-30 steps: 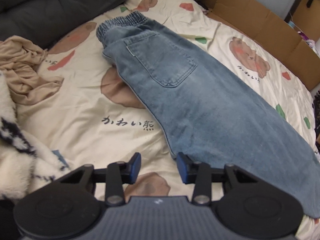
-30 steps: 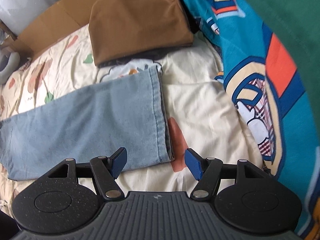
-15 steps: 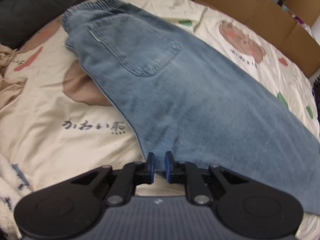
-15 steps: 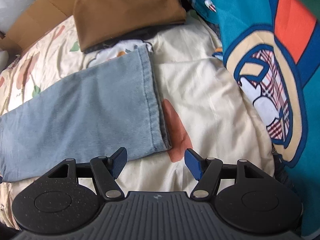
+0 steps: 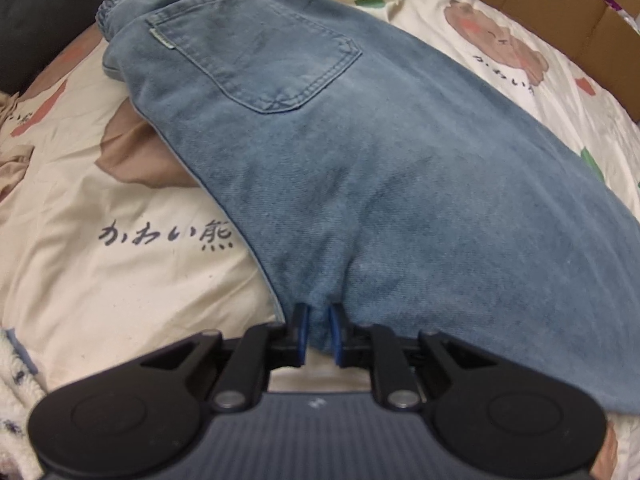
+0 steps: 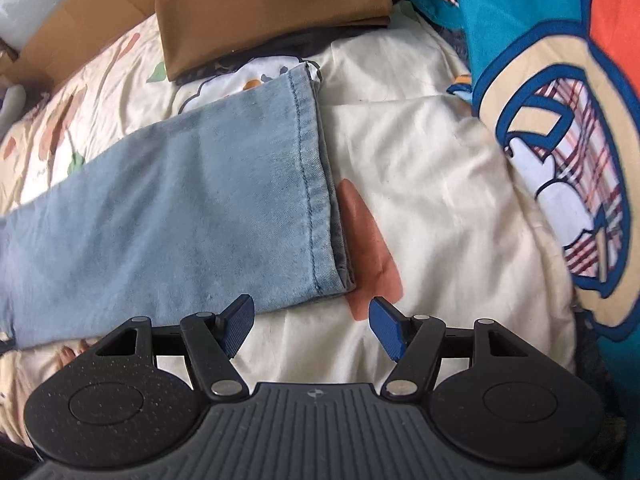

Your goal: Fold clothes

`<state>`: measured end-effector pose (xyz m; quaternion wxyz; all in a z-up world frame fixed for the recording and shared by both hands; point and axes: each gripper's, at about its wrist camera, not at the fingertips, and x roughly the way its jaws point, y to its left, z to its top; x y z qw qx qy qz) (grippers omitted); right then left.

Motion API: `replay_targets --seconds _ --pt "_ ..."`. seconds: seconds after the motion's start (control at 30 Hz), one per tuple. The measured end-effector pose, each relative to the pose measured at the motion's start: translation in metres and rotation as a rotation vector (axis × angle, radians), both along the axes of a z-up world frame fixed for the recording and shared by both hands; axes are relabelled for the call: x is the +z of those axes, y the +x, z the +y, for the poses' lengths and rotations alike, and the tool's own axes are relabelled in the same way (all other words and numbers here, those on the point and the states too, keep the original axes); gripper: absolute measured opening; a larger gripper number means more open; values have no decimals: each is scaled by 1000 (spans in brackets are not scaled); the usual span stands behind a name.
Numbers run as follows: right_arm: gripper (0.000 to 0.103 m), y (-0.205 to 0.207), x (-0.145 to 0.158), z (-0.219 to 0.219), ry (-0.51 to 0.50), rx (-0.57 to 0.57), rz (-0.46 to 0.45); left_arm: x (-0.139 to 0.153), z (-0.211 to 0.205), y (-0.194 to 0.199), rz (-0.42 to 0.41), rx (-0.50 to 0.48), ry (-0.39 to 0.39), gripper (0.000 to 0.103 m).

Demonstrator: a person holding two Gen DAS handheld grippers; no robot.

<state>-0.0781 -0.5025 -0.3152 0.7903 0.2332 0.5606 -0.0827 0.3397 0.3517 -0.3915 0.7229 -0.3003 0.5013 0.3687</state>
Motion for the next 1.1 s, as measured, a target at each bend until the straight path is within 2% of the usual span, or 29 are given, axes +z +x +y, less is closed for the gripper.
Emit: replay_targets --seconds 0.1,0.13,0.2,0.33,0.47,0.57,0.73,0.83,0.93,1.1 --pt "70 2 -7 -3 26 -12 -22 8 -1 -2 1 -11 -1 19" --pt "70 3 -10 -4 42 -18 -30 10 -2 -3 2 -13 -3 24" --pt "70 3 -17 -8 77 -43 -40 14 -4 -5 2 -20 -11 25" --pt "70 -8 -37 -21 184 -200 -55 23 -8 -7 9 -31 -18 26" --pt "70 -25 -59 -33 357 -361 -119 31 -7 -9 -14 12 -36 42" --pt "69 -34 -74 -38 446 -452 -166 33 -10 -8 3 1 -43 42" --pt "68 -46 -92 -40 534 -589 -238 40 -14 -6 5 8 -56 43" --pt "65 -48 -93 -39 572 -615 -269 47 -14 -3 3 -8 -50 44" --pt "63 -49 -85 -42 596 -577 -298 49 -13 -2 7 -9 -45 44" --pt "59 -55 -71 -54 708 -525 -393 54 -14 2 0 -9 -42 44"
